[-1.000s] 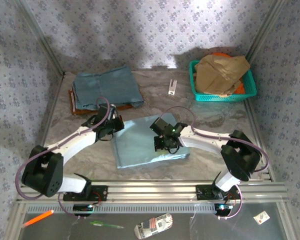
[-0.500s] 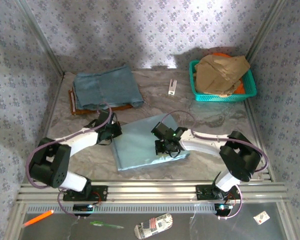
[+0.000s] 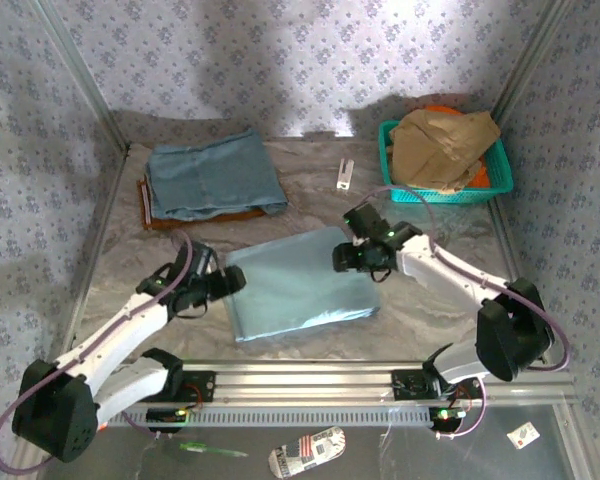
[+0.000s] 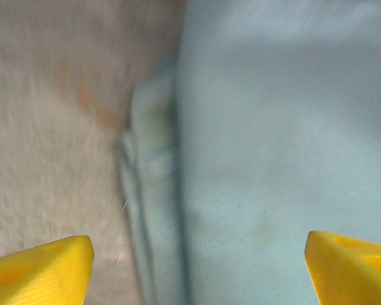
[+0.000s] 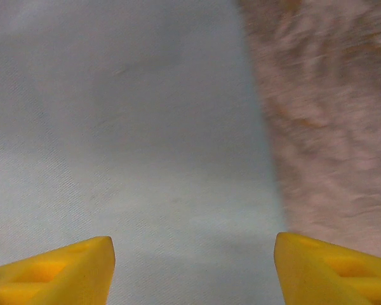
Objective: Fold and stack the trousers
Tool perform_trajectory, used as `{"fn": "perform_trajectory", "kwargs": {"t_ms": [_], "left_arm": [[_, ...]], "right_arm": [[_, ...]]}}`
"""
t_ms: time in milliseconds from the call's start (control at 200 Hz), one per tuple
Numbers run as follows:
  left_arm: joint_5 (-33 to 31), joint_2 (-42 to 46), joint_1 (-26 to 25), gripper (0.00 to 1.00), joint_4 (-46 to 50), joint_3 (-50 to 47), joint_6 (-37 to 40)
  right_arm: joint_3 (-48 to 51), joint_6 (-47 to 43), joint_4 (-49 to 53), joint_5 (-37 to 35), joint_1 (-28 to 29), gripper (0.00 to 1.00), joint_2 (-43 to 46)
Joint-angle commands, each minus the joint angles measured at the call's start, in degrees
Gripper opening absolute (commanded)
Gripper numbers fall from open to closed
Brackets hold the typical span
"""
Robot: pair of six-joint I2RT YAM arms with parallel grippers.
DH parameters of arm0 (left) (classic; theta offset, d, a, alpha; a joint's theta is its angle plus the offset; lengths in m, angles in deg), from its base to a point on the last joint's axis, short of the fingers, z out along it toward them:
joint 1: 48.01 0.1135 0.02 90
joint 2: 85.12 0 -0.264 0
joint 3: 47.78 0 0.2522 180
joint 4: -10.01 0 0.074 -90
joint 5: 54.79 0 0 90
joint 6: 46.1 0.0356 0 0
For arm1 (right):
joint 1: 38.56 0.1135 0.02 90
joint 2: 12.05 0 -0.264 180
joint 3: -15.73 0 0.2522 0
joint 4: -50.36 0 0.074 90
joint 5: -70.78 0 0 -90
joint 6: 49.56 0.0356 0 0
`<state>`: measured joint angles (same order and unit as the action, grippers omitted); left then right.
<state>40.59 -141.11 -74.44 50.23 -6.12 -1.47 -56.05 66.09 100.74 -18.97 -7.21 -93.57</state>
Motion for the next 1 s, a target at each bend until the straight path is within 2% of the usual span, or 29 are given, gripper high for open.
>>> {"fn": "perform_trajectory", "kwargs": {"t_ms": [0,150,205,280,420,735,994], "left_arm": [[6.33,-0.42,-0.74,0.85,-3.86,-4.33,-5.08],[8.42,-1.39,-1.42,0.82,-7.75,-5.30,-4.53],[8.79,-1.82,-1.42,0.79,-9.07,-6.02,-4.34],[9.38,-2.02,-1.42,0.74,-11.87,-7.59,-4.52],[10.50,-1.77,-1.39,0.64,-14.16,-8.89,-3.48],[12.83,-1.31,-1.47,0.68,-15.88,-7.14,-1.96],[14.18,-5.94,-1.94,0.65,-22.03,-7.01,-2.54]], "right_arm": [[0.68,-7.19,-0.50,6.14,-5.78,0.69,-1.87],[0.85,-11.30,-1.64,11.57,-9.79,0.69,-6.72],[1.09,-10.74,-1.93,13.01,-10.56,0.65,-8.94],[1.91,-8.41,-1.99,14.85,-10.10,0.56,-11.69],[5.37,-6.53,-6.95,16.38,-9.03,0.53,-14.23],[9.29,-4.11,-10.15,21.60,-7.39,0.47,-8.80],[9.93,-3.12,-9.43,19.91,-5.16,0.45,-7.17]]}}
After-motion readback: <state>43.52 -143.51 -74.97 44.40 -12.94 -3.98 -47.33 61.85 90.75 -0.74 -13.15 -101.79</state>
